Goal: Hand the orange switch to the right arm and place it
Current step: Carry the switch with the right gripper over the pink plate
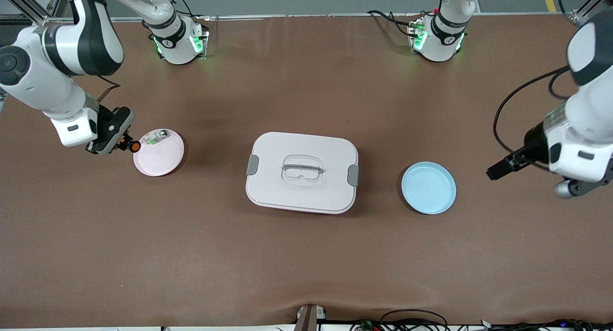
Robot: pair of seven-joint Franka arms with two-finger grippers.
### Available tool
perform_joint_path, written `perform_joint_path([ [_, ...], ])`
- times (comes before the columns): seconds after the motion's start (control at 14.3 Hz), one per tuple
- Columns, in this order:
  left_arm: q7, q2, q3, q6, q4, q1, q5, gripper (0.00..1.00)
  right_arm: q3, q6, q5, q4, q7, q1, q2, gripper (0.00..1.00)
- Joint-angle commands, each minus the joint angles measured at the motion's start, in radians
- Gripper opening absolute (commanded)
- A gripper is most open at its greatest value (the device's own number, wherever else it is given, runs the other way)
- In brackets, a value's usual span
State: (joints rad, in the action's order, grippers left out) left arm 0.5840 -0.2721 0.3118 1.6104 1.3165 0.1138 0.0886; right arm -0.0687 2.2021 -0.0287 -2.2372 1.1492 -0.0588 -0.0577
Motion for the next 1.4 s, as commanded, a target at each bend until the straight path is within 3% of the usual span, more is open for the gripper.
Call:
perform_joint_path([
  [0.0,-0.113,0.117,-0.037,-0.038,0.065,-0.006,-0.003,1.0,0.02,0.085,-0.036,-0.067,0.038,0.02,0.024,0.02],
  [0.28,-0.262,0.255,-0.181,-0.089,0.15,-0.094,-0.059,1.0,0.02,0.155,-0.137,-0.067,0.041,0.042,0.137,0.01],
  [0.42,-0.363,0.275,-0.206,-0.128,0.15,-0.095,-0.063,1.0,0.02,0.186,-0.154,-0.067,0.043,0.053,0.18,0.01],
  [0.56,-0.461,0.281,-0.217,-0.138,0.142,-0.094,-0.061,1.0,0.021,0.217,-0.155,-0.067,0.047,0.068,0.223,0.01],
  [0.98,-0.484,0.283,-0.246,-0.138,0.144,-0.098,-0.055,1.0,0.02,0.405,-0.155,-0.16,0.05,0.062,0.271,0.01],
  [1.33,-0.47,0.329,-0.244,-0.148,0.197,-0.108,-0.053,1.0,0.02,0.409,-0.157,-0.211,0.05,0.054,0.285,0.03],
])
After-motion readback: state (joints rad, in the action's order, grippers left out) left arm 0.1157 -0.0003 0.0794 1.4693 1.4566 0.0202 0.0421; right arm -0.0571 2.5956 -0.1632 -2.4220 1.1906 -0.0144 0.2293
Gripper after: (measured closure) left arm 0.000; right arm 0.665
